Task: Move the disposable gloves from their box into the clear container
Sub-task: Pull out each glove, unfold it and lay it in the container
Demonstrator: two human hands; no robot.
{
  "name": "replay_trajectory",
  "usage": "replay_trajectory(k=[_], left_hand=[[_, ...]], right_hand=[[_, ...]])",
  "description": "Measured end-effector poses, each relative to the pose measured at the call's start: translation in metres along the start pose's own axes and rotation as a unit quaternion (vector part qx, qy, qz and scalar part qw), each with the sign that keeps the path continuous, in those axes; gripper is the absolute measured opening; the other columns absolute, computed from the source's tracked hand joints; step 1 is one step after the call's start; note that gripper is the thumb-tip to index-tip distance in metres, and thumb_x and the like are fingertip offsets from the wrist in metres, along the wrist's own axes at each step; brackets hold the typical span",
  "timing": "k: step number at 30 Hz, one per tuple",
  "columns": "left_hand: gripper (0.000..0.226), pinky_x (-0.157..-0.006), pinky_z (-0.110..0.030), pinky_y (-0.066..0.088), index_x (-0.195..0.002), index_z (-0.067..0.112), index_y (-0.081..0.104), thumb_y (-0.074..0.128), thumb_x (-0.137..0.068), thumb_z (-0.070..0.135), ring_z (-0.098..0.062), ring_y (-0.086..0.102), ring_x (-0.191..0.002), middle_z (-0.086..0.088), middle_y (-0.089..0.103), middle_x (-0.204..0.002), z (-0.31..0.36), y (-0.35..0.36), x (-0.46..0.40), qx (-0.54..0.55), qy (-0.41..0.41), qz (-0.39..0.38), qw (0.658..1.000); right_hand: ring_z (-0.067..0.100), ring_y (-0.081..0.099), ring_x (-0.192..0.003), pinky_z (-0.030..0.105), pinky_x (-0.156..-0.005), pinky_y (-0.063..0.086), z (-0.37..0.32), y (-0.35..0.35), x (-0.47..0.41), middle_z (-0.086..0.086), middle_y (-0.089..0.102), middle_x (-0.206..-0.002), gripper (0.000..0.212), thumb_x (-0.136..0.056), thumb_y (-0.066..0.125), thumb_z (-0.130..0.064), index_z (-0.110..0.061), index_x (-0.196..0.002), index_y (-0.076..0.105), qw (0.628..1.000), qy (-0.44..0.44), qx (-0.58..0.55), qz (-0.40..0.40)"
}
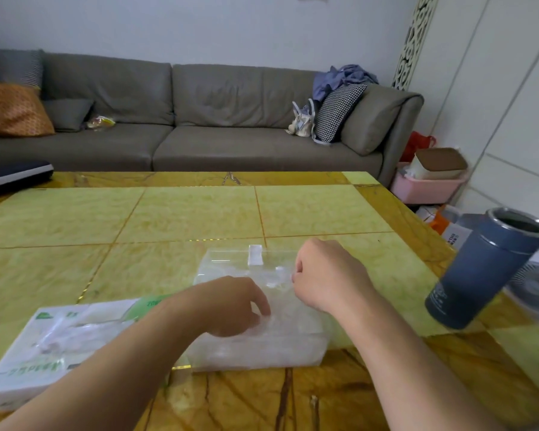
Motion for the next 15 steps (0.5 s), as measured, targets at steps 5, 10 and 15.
replay_trajectory(k=[5,10,15], left_hand=[[0.019,-0.048,-0.006,0.041,-0.099,0.032,0.077,0.059,-0.098,0.025,0.007,0.062,-0.061,0.016,0.072,-0.08,-0.001,-0.001,-0.003,0.018,0.016,0.013,1.0],[0.023,-0.065,-0.025,0.056,-0.106,0.04,0.072,0.078,-0.086,0.03,-0.01,0.071,-0.088,0.012,0.077,-0.091,-0.007,0.005,-0.005,0.023,0.01,0.014,1.0],[0.047,-0.06,-0.024,0.048,-0.111,0.043,0.061,0.086,-0.074,0.054,-0.01,0.063,-0.076,0.014,0.066,-0.099,-0.009,0.009,-0.006,0.0,-0.009,-0.011,1.0]], right_hand=[[0.026,0.051,-0.057,0.029,-0.048,0.034,0.001,-0.005,0.004,0.002,0.055,-0.072,0.021,-0.088,0.057,-0.007,-0.014,-0.071,0.049,1.0,0.012,0.005,0.002],[0.022,0.053,-0.059,0.029,-0.048,0.035,-0.001,-0.013,0.01,0.002,0.057,-0.076,0.019,-0.09,0.06,-0.006,-0.014,-0.076,0.05,0.999,0.031,0.029,0.019],[0.021,0.047,-0.054,0.029,-0.046,0.031,-0.004,-0.015,0.016,0.0,0.054,-0.072,0.02,-0.086,0.058,-0.003,-0.015,-0.074,0.047,0.999,0.037,0.029,0.013]])
Point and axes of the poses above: each hand's wrist, its own x-axis away from the middle knuckle, its own y-axis out of the palm, z = x × y, the point moved 9 cm from there along -x, towards the middle knuckle
